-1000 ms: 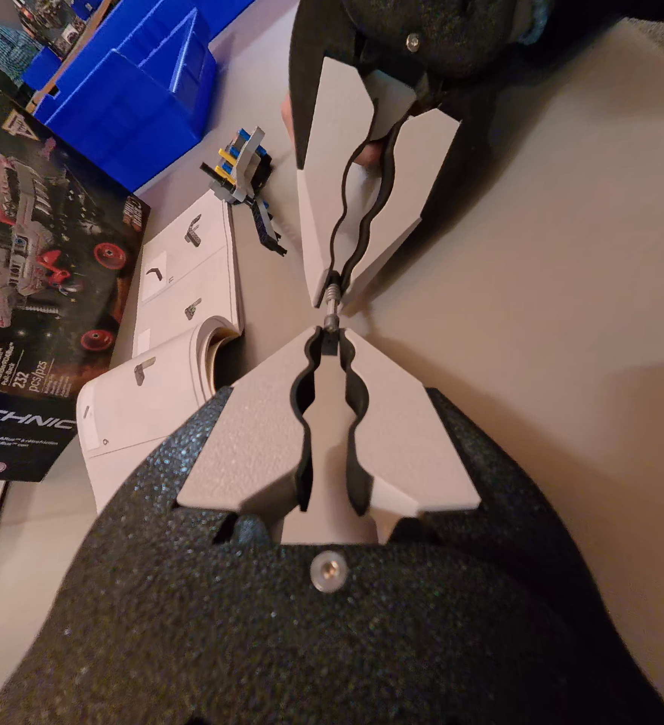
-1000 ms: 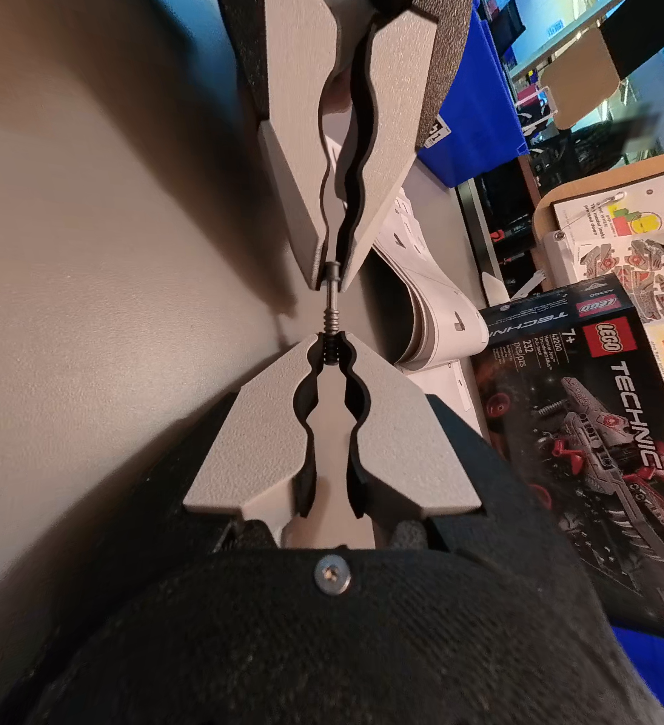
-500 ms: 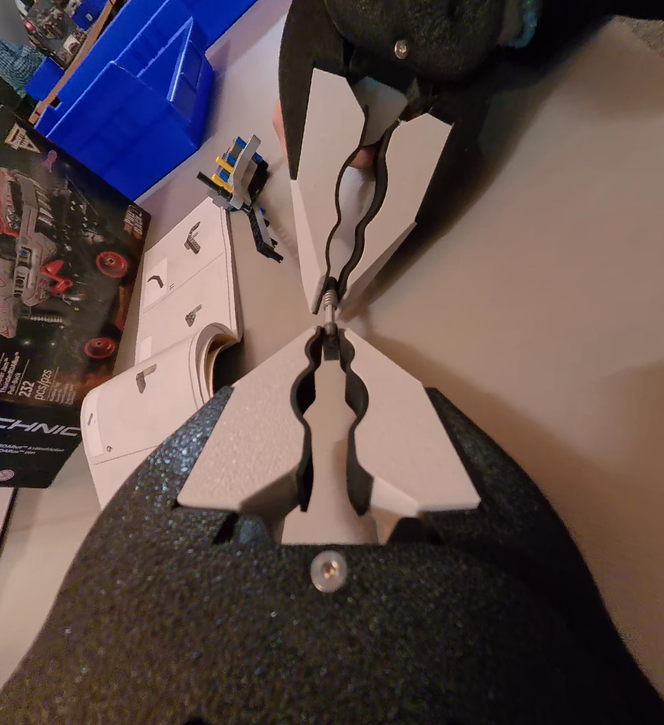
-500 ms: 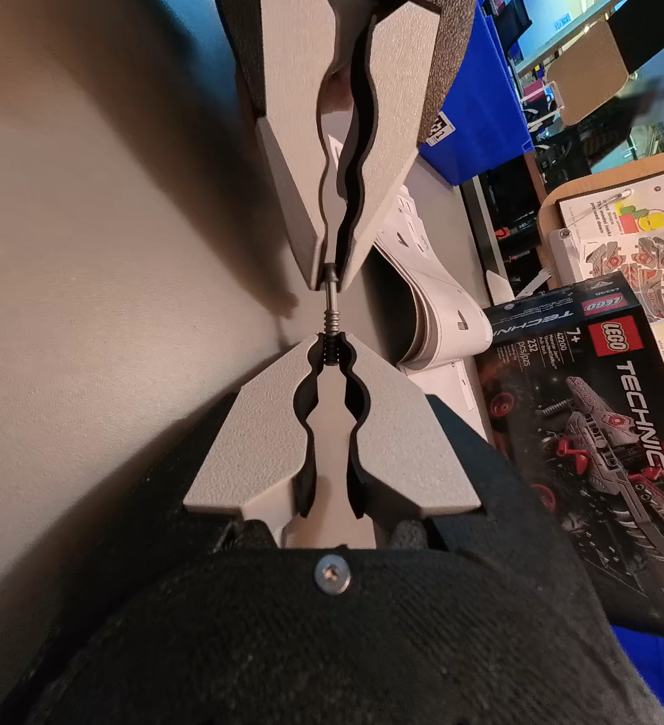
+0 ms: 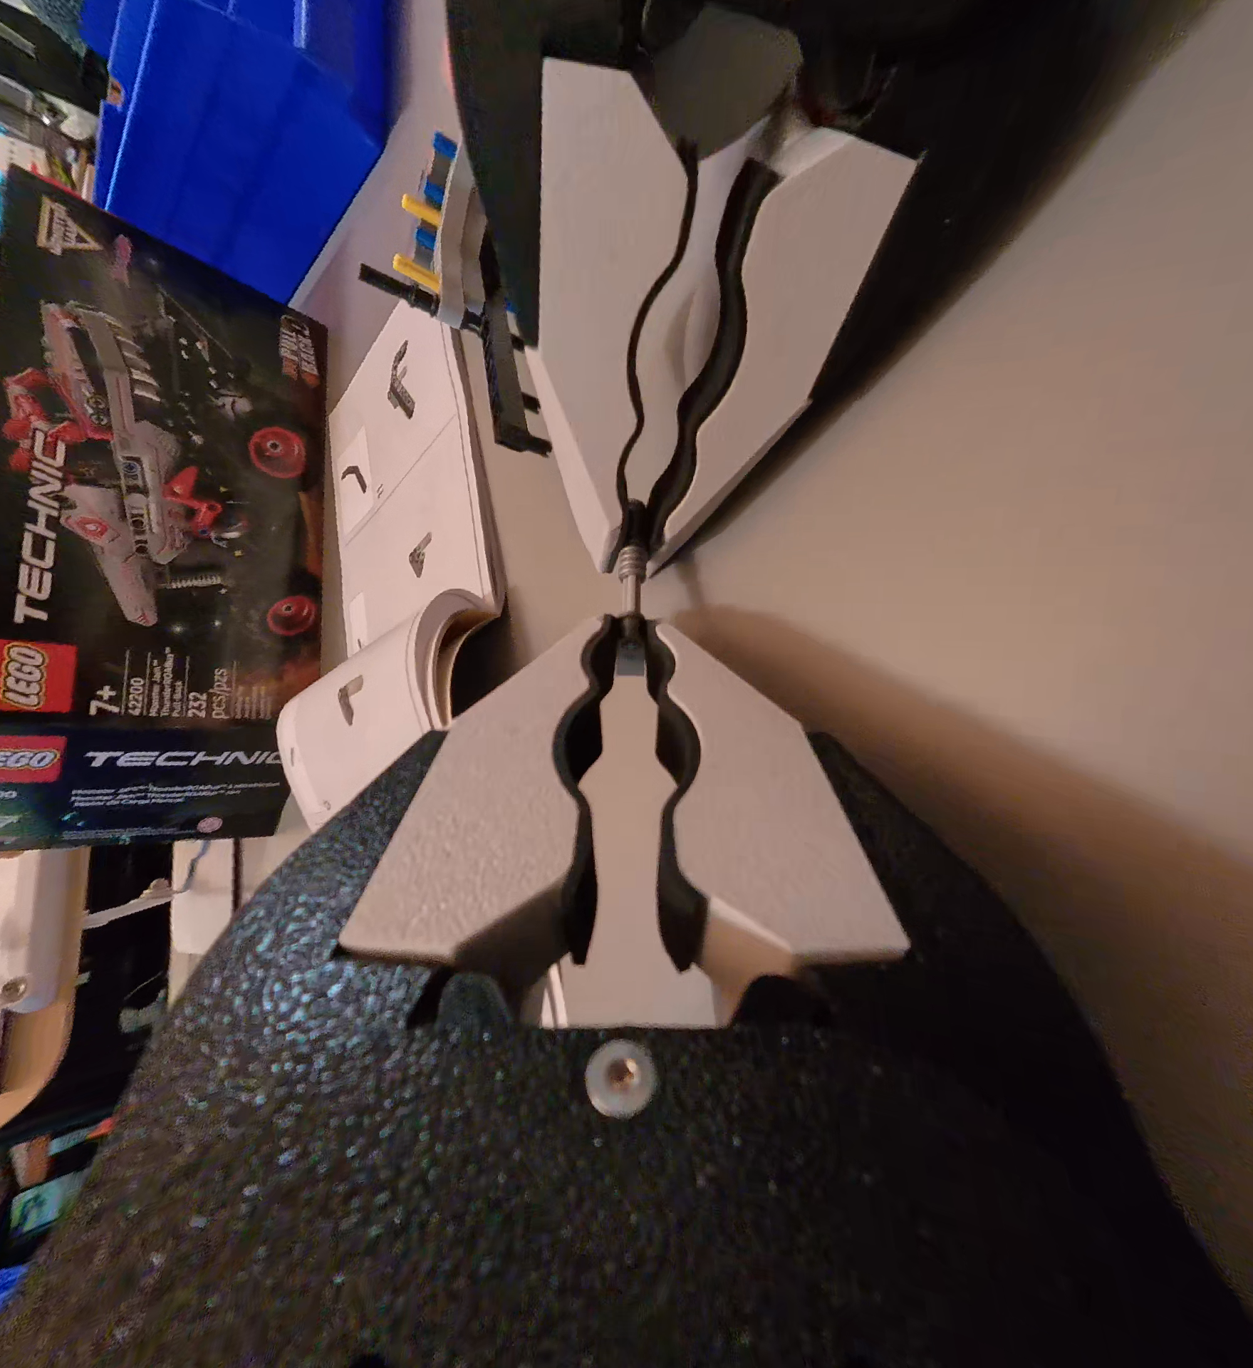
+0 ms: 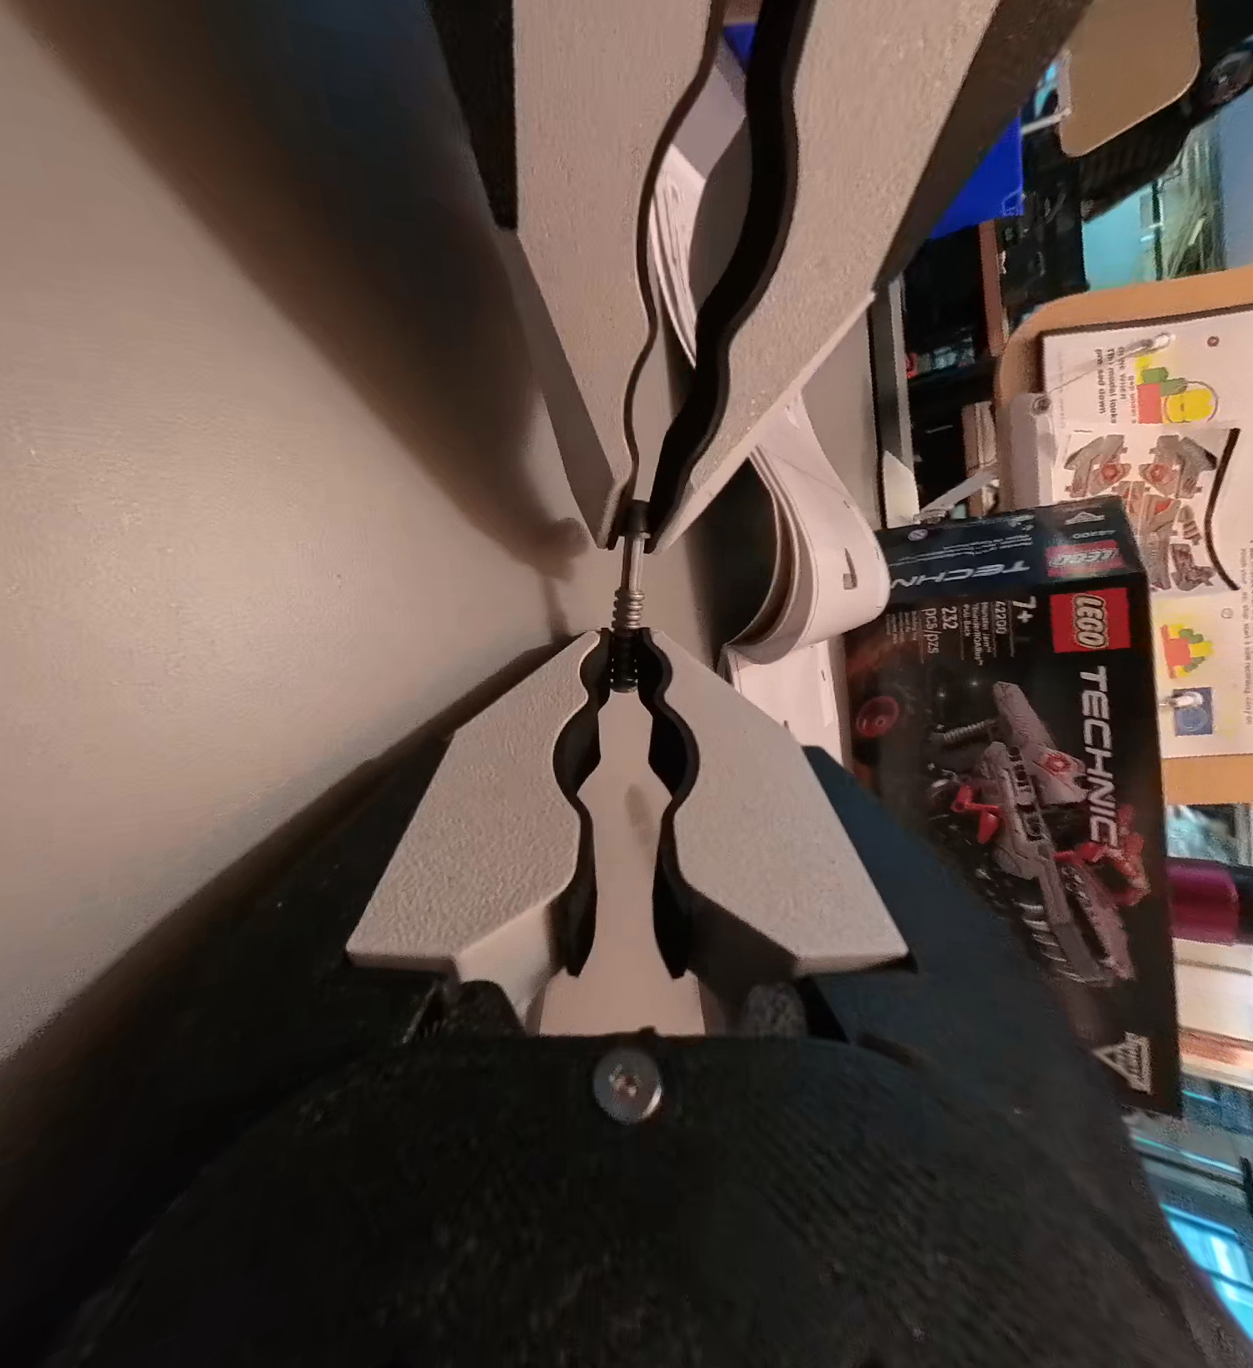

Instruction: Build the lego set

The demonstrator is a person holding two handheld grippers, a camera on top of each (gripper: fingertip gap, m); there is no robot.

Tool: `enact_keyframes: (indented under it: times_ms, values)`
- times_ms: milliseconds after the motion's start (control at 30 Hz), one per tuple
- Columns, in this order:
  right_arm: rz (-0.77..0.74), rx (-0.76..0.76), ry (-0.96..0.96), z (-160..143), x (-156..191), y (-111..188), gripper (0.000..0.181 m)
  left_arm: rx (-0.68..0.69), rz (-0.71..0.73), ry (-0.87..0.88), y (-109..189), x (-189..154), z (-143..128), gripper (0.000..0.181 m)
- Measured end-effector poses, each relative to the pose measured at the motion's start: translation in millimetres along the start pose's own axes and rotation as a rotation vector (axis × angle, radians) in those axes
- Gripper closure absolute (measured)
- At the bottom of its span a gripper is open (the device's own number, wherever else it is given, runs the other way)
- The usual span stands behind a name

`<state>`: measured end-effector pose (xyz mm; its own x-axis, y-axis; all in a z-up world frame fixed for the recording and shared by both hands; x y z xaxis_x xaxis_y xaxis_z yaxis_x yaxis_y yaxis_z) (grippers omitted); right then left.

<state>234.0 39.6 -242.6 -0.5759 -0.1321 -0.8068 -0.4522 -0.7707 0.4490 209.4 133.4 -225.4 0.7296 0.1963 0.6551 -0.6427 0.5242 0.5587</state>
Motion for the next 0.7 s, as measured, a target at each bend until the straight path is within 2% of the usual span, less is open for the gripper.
enact_keyframes:
  times_ms: [233,300,400,600,700]
  values:
    - [0.025,-0.019,-0.019,9.6,3.1,-0.6,0.178,0.092,0.033,-0.064,-6.9,-0.6,-2.1,0.177]
    - [0.003,0.029,-0.065,6.7,0.3,-4.2,0.177,0.069,0.023,-0.030,-4.7,2.0,-2.8,0.176]
    - [0.019,-0.003,-0.075,4.2,-0.6,-3.5,0.177,-0.005,-0.015,0.031,-0.6,2.4,-2.3,0.177]
    - [-0.024,-0.011,-0.053,4.9,0.1,-3.3,0.177,0.006,0.000,0.027,-1.2,1.9,-3.8,0.176]
    - [-0.045,-0.059,-0.112,3.6,-2.9,-1.5,0.175,-0.017,0.001,0.054,0.5,3.5,-3.8,0.176]
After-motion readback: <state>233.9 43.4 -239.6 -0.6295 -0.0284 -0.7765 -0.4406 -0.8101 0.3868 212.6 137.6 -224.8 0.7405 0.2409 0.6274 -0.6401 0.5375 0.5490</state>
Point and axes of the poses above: each gripper's, where its closed fingertips meet, y back along the fingers, z out of its top, x = y × z across the jaws, the point moved 7 cm from there along y, back along the fingers, and after that the axes turned 2 degrees about -x, right-handed, at the moved point
